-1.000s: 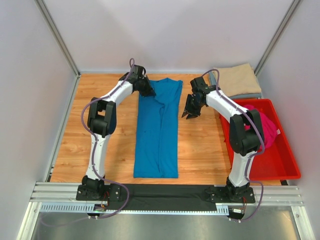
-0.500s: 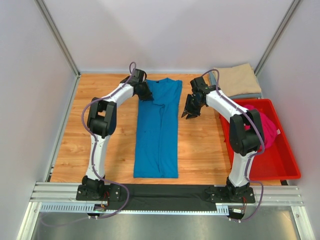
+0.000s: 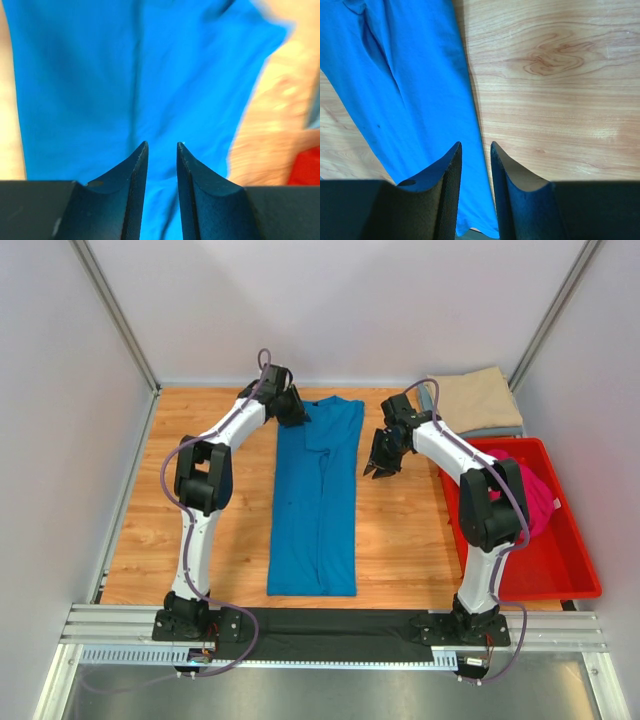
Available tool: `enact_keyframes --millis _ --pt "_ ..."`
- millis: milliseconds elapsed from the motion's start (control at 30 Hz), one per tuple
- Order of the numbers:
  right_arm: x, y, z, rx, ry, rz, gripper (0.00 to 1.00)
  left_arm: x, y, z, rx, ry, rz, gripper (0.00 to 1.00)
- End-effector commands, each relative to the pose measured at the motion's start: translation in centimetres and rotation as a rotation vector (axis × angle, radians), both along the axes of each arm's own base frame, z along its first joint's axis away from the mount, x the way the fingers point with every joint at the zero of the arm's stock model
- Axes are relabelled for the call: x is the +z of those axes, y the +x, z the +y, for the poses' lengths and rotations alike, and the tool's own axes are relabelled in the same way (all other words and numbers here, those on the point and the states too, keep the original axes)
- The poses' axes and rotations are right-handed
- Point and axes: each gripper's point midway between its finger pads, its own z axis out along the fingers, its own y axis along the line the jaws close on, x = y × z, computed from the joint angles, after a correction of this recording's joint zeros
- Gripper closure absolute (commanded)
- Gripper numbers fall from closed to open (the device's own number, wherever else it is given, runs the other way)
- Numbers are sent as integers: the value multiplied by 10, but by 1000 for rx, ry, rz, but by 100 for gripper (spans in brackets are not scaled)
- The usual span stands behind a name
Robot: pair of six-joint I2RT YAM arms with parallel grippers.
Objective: Fold and stack the t-shirts
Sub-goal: Fold the tshirt
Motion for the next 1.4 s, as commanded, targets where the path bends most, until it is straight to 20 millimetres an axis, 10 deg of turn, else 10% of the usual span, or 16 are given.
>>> enact_keyframes --millis 0,667,1167,1367 --pt "16 0 -7 4 6 -48 69 44 40 4 6 -35 -150 63" --pt "17 -1 -23 -19 -1 -47 69 -20 67 0 -2 -105 -97 68" --pt "15 0 -28 -27 -5 -42 69 -16 71 -8 -18 -150 -115 81" --pt "13 -1 -28 -24 -4 -36 69 20 77 -9 -13 -171 -183 100"
